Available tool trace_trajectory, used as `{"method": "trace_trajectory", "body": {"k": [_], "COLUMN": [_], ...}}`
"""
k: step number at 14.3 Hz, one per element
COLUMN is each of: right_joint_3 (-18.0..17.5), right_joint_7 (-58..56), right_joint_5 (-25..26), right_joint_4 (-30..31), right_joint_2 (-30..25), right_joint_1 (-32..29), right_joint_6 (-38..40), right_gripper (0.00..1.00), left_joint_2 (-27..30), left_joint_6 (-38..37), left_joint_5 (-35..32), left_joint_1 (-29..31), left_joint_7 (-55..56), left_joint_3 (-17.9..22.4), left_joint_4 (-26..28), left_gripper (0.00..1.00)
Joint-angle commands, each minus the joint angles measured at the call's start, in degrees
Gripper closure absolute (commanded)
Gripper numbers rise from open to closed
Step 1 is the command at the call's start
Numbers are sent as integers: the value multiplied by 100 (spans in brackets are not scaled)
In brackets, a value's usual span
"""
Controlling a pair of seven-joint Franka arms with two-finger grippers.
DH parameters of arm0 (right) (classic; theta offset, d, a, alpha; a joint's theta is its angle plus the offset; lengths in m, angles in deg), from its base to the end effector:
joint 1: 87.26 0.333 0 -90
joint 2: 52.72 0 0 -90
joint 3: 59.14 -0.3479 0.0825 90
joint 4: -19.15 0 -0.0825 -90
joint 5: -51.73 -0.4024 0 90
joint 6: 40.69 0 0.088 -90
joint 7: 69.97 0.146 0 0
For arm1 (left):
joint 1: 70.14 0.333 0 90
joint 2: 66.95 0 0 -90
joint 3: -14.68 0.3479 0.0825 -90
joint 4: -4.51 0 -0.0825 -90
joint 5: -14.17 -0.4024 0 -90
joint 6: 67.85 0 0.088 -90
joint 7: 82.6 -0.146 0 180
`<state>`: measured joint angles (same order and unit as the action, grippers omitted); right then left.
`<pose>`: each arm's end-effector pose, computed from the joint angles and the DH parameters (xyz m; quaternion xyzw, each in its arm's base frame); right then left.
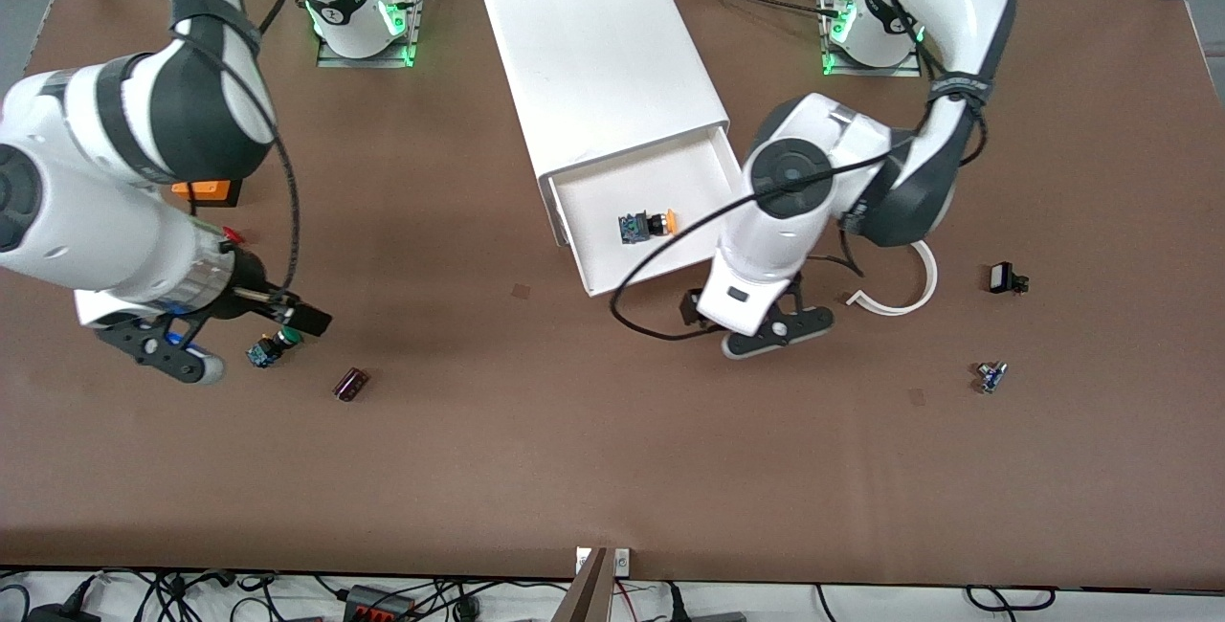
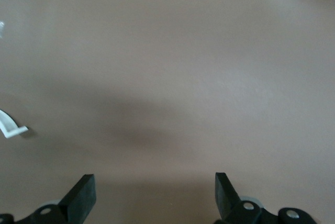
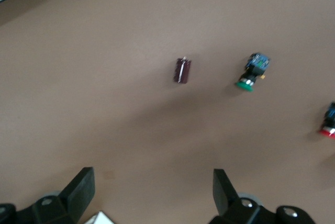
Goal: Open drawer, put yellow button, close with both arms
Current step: 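Push the drawer shut with the left gripper while the right gripper returns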
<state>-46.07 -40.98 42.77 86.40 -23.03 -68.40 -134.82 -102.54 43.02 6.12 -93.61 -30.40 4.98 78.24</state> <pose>0.7214 0.1336 0.4840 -0.9804 0.1947 0.0243 0.0149 0.6659 -0.3842 0.3736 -0.9871 -0.1579 -0.0248 0.0006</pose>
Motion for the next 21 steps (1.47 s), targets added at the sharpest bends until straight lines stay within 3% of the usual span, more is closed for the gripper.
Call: {"method": "trace_trajectory", "body": {"k": [1, 6, 11, 15, 17, 20, 21], "right_joint_3": [-94, -94, -85, -85, -330, -1383, -1386], "right_joint_7": [-761, -1780, -2317, -2933, -3022, -3013, -3013], "right_joint_5": [70, 70, 236, 281, 402, 1114, 1124], "right_joint_4": [209, 200, 174, 218, 314, 560, 691], "right_joint_2": [-252, -393, -578, -797, -1007, -1316, -1403], "right_joint_1": [-347, -927, -1244, -1489, -1717, -2385, -2395], "right_joint_6": [44, 35, 359, 378, 369, 325, 299], "right_gripper": [0, 0, 0, 0, 0, 0, 0], "left_joint_2": [-114, -176, -53, -44, -44, -53, -53], "left_joint_6": [40, 31, -574, -899, -1084, -1269, -1269], "left_joint_5": [-100, 14, 972, 972, 972, 1129, 1226], "left_joint_1": [-227, -343, -325, -167, -175, -167, -175], "left_joint_7": [133, 133, 55, 45, 45, 45, 45], "left_joint_3": [30, -119, -278, -751, -884, -1042, -1043], "left_joint_4": [-26, 106, 220, 273, 282, 343, 378], "left_gripper": [0, 0, 0, 0, 0, 0, 0]}}
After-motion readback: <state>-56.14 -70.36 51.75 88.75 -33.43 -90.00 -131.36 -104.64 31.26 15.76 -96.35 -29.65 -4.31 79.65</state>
